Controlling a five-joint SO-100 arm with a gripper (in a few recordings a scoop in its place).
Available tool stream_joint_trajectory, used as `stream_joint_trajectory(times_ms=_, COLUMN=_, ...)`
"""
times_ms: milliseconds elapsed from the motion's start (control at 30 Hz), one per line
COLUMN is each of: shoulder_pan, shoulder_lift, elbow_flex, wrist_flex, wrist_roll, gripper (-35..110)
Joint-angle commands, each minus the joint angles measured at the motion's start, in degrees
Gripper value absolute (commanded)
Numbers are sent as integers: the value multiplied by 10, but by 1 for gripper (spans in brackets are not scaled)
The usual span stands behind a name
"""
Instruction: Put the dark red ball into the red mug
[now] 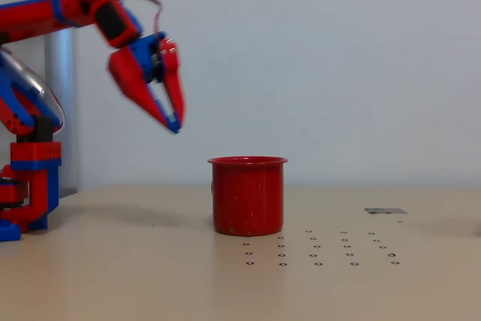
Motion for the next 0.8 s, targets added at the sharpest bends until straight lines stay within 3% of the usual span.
stream_joint_trajectory(times_ms=0, shoulder_pan=12, shoulder_lift=88, elbow_flex=26, wrist_flex=-8, wrist_roll=-54, gripper=-2)
stream_joint_trajectory(times_ms=133, shoulder_pan=31, shoulder_lift=185, elbow_flex=63, wrist_flex=36, wrist_roll=50, gripper=-2)
stream_joint_trajectory(times_ms=200, shoulder_pan=49, shoulder_lift=219, elbow_flex=88, wrist_flex=66, wrist_roll=57, gripper=-2)
stream_joint_trajectory(times_ms=433, shoulder_pan=76, shoulder_lift=414, elbow_flex=250, wrist_flex=5, wrist_roll=218, gripper=-2)
stream_joint_trajectory(times_ms=767, shoulder_pan=85, shoulder_lift=606, elbow_flex=388, wrist_flex=124, wrist_roll=450, gripper=-2)
